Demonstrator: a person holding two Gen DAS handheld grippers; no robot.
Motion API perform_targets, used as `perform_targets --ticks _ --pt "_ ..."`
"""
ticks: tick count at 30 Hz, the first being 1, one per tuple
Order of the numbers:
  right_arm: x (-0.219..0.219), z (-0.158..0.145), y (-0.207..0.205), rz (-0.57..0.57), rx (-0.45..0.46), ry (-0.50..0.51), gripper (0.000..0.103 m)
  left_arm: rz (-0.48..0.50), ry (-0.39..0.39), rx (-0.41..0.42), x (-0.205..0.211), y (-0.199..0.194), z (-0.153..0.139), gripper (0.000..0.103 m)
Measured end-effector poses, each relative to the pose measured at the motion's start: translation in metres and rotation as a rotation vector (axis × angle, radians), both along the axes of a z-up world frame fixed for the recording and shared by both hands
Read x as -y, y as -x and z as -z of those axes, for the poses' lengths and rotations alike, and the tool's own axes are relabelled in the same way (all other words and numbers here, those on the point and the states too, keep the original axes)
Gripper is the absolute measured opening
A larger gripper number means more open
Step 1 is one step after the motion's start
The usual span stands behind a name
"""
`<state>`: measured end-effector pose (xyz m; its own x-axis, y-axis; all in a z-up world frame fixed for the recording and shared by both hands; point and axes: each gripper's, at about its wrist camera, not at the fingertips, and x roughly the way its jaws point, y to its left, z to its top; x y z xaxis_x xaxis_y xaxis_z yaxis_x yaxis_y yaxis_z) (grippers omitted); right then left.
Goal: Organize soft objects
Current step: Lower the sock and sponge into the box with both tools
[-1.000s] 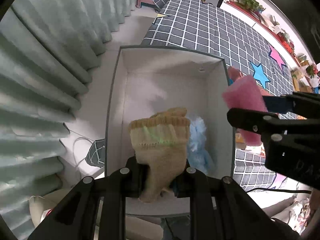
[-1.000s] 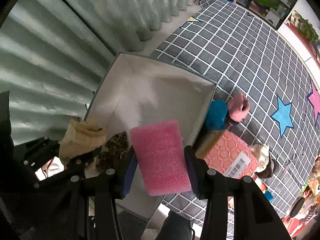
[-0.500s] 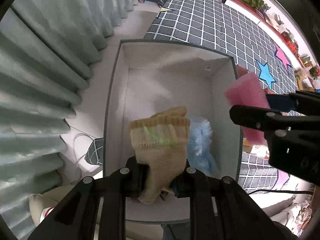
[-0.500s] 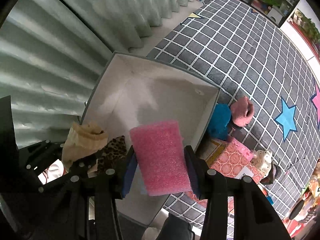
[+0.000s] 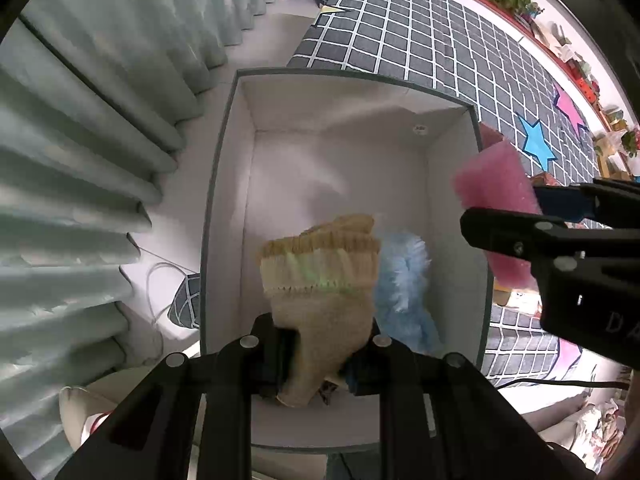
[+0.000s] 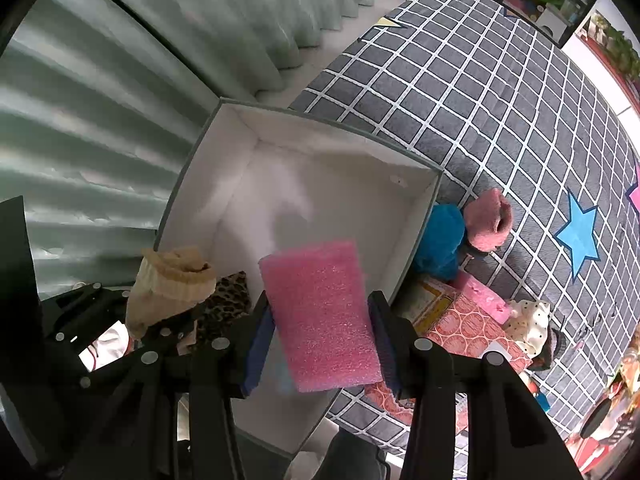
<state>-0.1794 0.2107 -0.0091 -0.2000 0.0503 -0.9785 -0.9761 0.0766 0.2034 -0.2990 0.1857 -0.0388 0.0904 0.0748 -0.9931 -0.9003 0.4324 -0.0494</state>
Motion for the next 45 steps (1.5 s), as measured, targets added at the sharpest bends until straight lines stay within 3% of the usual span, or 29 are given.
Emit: perform_targets --ticks 34,36,38,39,40,41,42,43,45 --pt "-0.007 0.028 0.002 0.009 -0.049 0.060 0.048 0.010 0.036 -0.048 -0.005 -0.008 0.021 0.024" --pt "-0.006 0.028 0.001 0.012 -0.061 0.058 0.048 0.009 0.033 -0.048 -0.005 -0.008 0.021 0.030" --pt "-0.006 0.027 0.001 0.014 -0.072 0.051 0.049 0.005 0.035 -0.045 -0.005 -0.008 0.021 0.043" --pt "-0.006 0.027 0.001 0.013 -0.071 0.047 0.049 0.003 0.037 -0.042 -0.005 -0.008 0.021 0.055" --pt "-0.006 0.025 0.001 0.012 -0.072 0.042 0.055 0.002 0.037 -0.037 -0.005 -0.007 0.020 0.065" --pt "-0.006 0.024 0.000 0.013 -0.075 0.038 0.064 0.002 0.036 -0.028 -0.005 -0.007 0.018 0.068" --pt "-0.005 0.022 -0.001 0.016 -0.079 0.032 0.082 0.003 0.035 -0.016 -0.005 -0.007 0.016 0.075" --pt "-0.004 0.020 -0.002 0.022 -0.084 0.022 0.087 0.002 0.037 -0.010 -0.004 -0.007 0.015 0.082" --pt "-0.004 0.016 -0.005 0.029 -0.091 0.014 0.087 0.000 0.040 0.010 -0.004 -0.007 0.013 0.083"
